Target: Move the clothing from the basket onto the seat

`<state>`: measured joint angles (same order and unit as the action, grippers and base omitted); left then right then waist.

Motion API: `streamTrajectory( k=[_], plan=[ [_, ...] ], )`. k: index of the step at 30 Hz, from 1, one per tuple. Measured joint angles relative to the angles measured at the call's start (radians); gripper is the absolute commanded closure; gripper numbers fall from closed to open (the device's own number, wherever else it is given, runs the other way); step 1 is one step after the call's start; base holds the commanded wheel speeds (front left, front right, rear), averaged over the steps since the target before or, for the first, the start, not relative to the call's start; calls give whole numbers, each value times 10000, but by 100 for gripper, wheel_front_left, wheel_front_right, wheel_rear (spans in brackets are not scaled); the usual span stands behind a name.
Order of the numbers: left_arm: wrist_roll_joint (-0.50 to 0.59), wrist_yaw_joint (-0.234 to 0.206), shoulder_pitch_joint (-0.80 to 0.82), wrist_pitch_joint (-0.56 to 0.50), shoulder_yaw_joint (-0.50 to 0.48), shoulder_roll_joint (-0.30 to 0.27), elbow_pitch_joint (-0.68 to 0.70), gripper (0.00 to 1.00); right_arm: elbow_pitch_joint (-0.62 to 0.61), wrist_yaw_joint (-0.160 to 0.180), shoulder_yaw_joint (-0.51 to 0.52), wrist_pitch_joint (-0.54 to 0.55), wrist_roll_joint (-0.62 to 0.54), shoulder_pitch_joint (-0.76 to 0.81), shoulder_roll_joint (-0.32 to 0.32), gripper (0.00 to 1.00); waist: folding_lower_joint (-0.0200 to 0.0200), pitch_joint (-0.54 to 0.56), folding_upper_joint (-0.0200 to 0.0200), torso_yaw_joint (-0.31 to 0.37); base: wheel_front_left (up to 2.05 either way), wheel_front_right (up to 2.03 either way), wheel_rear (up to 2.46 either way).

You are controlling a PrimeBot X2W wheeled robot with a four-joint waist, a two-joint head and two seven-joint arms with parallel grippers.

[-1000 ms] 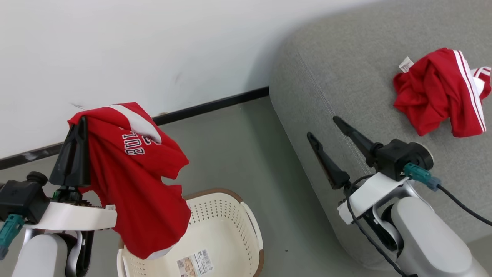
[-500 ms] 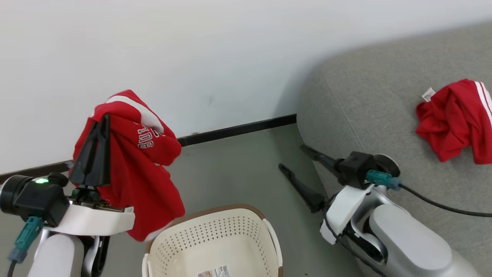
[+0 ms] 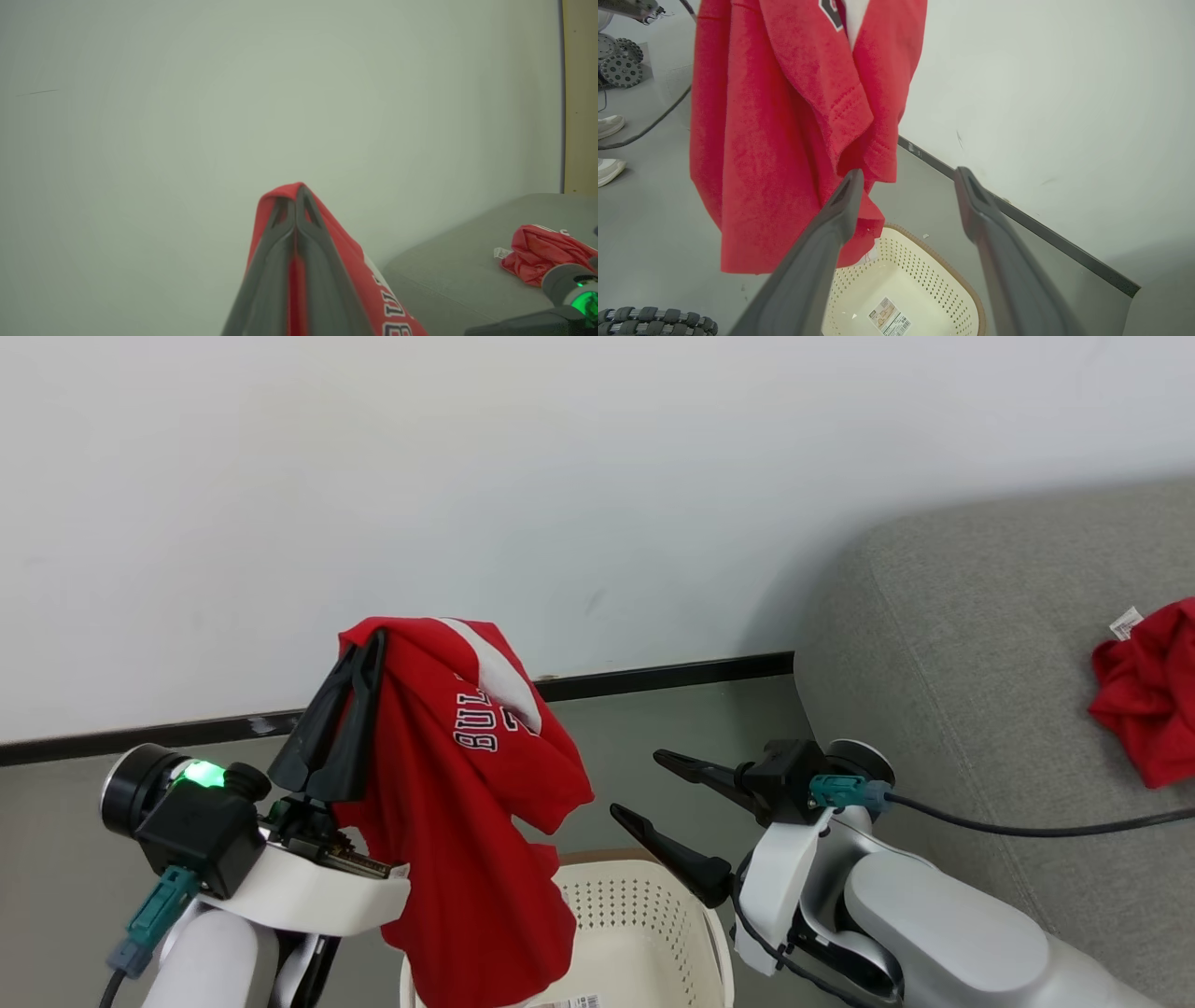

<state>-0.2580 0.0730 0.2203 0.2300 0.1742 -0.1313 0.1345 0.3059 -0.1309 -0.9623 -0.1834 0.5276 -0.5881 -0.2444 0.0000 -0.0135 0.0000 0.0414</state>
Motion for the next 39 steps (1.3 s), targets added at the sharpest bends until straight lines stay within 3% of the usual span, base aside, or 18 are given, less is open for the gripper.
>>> streamTrajectory(
  k=[14, 24, 35, 36, 38, 39],
  plan=[
    [2, 192, 485, -184, 1129, 334, 153, 100, -188, 0, -589, -17, 1396, -1190, -715, 0, 0, 239, 0, -848, 0, 0, 0],
    [-54, 364, 793, -311, 1973, 454, 203, 100, -734, 0, -2151, -2, 2583, -1385, -476, 0, 0, 282, 0, -1252, 0, 0, 0],
    [-412, 454, 924, -359, 2811, 554, 560, 100, -602, 0, -2238, -136, 3181, -1920, -817, 0, 0, 297, 0, -1478, 0, 0, 0],
    [-483, 454, 925, -368, 2880, 556, 570, 100, -568, 0, -2257, -184, 3196, -1974, -765, 4, 0, 295, 0, -1473, 0, 0, 0],
    [-510, 454, 925, -384, 2936, 562, 571, 100, -525, 0, -2284, -230, 3231, -2014, -708, 46, 0, 293, 0, -1466, 0, 0, 0],
    [-523, 454, 926, -399, 2974, 566, 571, 100, -476, 0, -2339, -236, 3258, -2043, -660, 57, 0, 291, 0, -1457, 0, 0, 0]
  ],
)
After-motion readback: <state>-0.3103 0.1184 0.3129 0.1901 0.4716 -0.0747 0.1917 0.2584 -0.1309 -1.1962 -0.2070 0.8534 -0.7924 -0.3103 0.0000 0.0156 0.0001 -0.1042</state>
